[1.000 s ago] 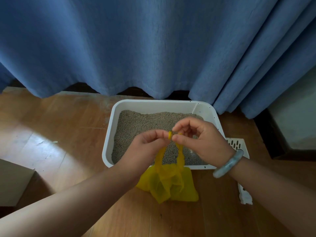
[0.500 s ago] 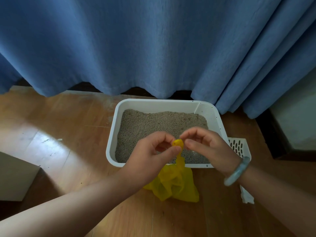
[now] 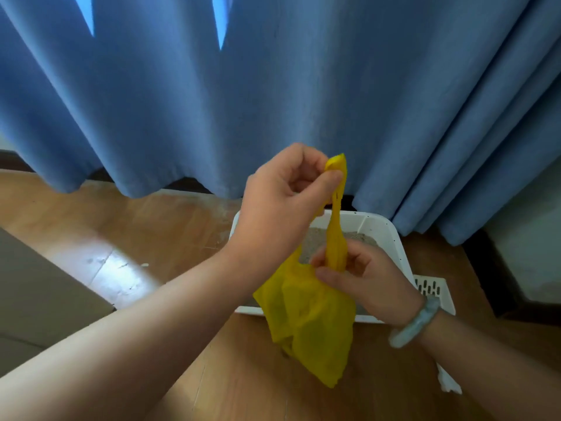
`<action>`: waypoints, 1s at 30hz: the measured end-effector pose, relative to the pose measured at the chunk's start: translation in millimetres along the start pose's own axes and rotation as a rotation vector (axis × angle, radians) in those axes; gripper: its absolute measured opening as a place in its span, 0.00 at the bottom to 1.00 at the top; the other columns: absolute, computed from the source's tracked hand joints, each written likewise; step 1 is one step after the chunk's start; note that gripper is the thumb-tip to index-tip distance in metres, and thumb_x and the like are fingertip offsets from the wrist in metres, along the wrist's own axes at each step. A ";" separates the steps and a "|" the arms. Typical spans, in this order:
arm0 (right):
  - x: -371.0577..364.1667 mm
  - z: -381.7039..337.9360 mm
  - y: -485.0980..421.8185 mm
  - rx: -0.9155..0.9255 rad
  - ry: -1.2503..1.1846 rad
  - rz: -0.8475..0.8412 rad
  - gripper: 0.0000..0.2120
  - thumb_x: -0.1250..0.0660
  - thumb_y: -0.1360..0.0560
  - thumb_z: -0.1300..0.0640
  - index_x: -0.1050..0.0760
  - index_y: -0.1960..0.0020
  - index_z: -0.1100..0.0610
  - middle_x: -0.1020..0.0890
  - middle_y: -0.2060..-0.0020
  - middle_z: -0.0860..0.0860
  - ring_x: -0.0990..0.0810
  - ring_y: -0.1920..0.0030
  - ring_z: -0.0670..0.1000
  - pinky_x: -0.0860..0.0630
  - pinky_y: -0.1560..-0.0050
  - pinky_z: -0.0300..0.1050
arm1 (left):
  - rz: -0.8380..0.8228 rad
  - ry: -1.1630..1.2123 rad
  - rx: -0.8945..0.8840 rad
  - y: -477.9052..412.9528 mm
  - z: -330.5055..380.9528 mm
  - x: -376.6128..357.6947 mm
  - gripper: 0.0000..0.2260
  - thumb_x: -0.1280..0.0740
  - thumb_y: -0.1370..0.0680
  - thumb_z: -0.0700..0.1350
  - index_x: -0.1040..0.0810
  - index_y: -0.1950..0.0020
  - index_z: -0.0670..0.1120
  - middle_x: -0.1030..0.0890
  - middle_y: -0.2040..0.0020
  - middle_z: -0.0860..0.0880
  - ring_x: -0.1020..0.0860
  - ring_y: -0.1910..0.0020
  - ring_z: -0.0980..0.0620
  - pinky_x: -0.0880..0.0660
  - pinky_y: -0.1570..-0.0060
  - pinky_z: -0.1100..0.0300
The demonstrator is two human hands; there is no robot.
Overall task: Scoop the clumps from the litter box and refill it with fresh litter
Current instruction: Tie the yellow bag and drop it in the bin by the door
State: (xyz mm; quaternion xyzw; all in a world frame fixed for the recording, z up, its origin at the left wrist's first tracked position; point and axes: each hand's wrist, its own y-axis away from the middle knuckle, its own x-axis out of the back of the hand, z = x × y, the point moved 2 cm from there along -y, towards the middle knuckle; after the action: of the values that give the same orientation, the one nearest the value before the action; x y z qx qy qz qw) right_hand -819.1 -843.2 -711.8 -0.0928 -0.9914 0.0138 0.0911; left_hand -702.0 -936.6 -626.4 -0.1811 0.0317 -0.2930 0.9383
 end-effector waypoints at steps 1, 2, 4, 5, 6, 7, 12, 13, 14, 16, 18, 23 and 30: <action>-0.1 -5.1 -2.3 0.013 -0.006 0.027 0.06 0.29 0.33 0.56 0.20 0.55 0.50 0.17 0.58 0.48 0.19 0.55 0.48 0.23 0.52 0.44 | 0.029 -0.011 -0.013 -6.9 9.0 1.2 0.06 0.30 0.25 0.40 0.23 0.61 0.48 0.19 0.66 0.48 0.21 0.66 0.52 0.21 0.62 0.54; 0.6 -9.6 -4.4 0.022 -0.012 0.049 0.08 0.28 0.33 0.55 0.20 0.54 0.49 0.17 0.57 0.47 0.19 0.53 0.48 0.23 0.51 0.44 | 0.053 -0.025 -0.021 -12.4 16.4 2.2 0.06 0.30 0.26 0.40 0.23 0.61 0.48 0.18 0.65 0.46 0.20 0.65 0.51 0.20 0.61 0.51; 2.9 -18.3 -9.6 0.036 -0.007 0.069 0.12 0.27 0.34 0.51 0.21 0.51 0.44 0.18 0.52 0.45 0.20 0.48 0.47 0.24 0.47 0.46 | 0.092 -0.037 -0.030 -20.8 28.5 4.0 0.06 0.29 0.27 0.41 0.23 0.62 0.49 0.18 0.66 0.46 0.20 0.65 0.50 0.20 0.59 0.48; 4.1 -21.2 -11.7 0.036 0.019 0.074 0.15 0.26 0.36 0.48 0.23 0.50 0.41 0.18 0.50 0.43 0.21 0.46 0.45 0.25 0.45 0.46 | 0.113 -0.047 -0.031 -24.9 33.2 4.9 0.06 0.29 0.27 0.42 0.23 0.63 0.49 0.19 0.67 0.48 0.21 0.65 0.50 0.20 0.59 0.46; 4.5 -23.1 -13.3 0.027 0.062 0.082 0.18 0.26 0.38 0.44 0.25 0.49 0.39 0.19 0.48 0.41 0.22 0.45 0.43 0.26 0.43 0.45 | 0.135 -0.060 -0.028 -29.1 37.5 5.8 0.07 0.29 0.27 0.42 0.24 0.64 0.50 0.20 0.68 0.49 0.21 0.66 0.52 0.20 0.60 0.46; 4.3 -22.2 -14.6 0.002 0.122 0.102 0.23 0.26 0.39 0.42 0.27 0.46 0.37 0.20 0.47 0.40 0.24 0.44 0.41 0.27 0.41 0.43 | 0.160 -0.075 -0.024 -33.5 41.1 6.9 0.08 0.29 0.27 0.42 0.24 0.64 0.50 0.20 0.69 0.51 0.22 0.67 0.53 0.20 0.60 0.46; -0.3 -15.5 -16.4 -0.141 0.269 0.220 0.32 0.24 0.35 0.47 0.38 0.39 0.40 0.28 0.43 0.42 0.29 0.45 0.39 0.30 0.51 0.33 | 0.242 -0.158 -0.008 -55.3 53.2 10.7 0.08 0.29 0.27 0.43 0.23 0.65 0.51 0.22 0.71 0.55 0.23 0.69 0.56 0.20 0.59 0.49; -0.6 -15.4 -17.4 -0.155 0.289 0.231 0.30 0.25 0.33 0.49 0.38 0.39 0.41 0.28 0.45 0.41 0.30 0.47 0.37 0.31 0.56 0.30 | 0.249 -0.168 -0.005 -59.3 53.8 10.5 0.08 0.29 0.27 0.44 0.23 0.65 0.52 0.22 0.70 0.56 0.23 0.68 0.56 0.20 0.59 0.49; 0.7 -14.0 -18.9 -0.167 0.308 0.247 0.28 0.25 0.32 0.51 0.38 0.39 0.42 0.29 0.46 0.40 0.30 0.49 0.35 0.32 0.59 0.29 | 0.253 -0.175 0.001 -62.9 53.9 9.9 0.08 0.29 0.27 0.44 0.23 0.65 0.52 0.22 0.70 0.56 0.23 0.68 0.56 0.20 0.58 0.49; 6.2 -8.9 -23.4 -0.173 0.294 0.292 0.25 0.26 0.31 0.54 0.35 0.40 0.45 0.28 0.48 0.40 0.31 0.51 0.34 0.33 0.60 0.27 | 0.254 -0.183 0.022 -69.5 52.0 8.1 0.07 0.28 0.27 0.44 0.22 0.64 0.51 0.21 0.69 0.55 0.22 0.66 0.56 0.20 0.58 0.51; 13.0 -2.7 -29.0 -0.184 0.223 0.320 0.21 0.27 0.30 0.57 0.32 0.43 0.45 0.25 0.47 0.41 0.29 0.48 0.36 0.31 0.55 0.30 | 0.252 -0.176 0.047 -75.7 48.6 6.3 0.06 0.28 0.27 0.44 0.22 0.63 0.49 0.20 0.68 0.53 0.22 0.66 0.56 0.20 0.59 0.53; 28.6 -5.0 -35.9 -0.239 0.118 0.335 0.15 0.28 0.29 0.59 0.28 0.48 0.44 0.23 0.51 0.41 0.25 0.48 0.41 0.28 0.53 0.34 | 0.262 -0.156 0.088 -92.0 54.1 5.0 0.06 0.29 0.26 0.43 0.22 0.61 0.44 0.19 0.67 0.50 0.23 0.70 0.59 0.25 0.66 0.64; 50.1 -99.6 -31.4 -0.312 0.078 0.365 0.13 0.29 0.29 0.61 0.25 0.48 0.48 0.20 0.52 0.46 0.22 0.52 0.42 0.25 0.57 0.35 | 0.271 -0.131 0.209 -125.9 146.1 7.0 0.07 0.29 0.26 0.43 0.23 0.64 0.49 0.21 0.69 0.54 0.24 0.70 0.58 0.27 0.66 0.65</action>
State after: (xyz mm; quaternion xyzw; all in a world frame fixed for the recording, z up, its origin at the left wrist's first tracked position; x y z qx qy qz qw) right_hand -854.9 -863.6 -603.6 -0.2841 -0.9440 -0.1267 0.1099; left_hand -739.8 -989.5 -444.8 -0.0952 -0.0362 -0.1534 0.9829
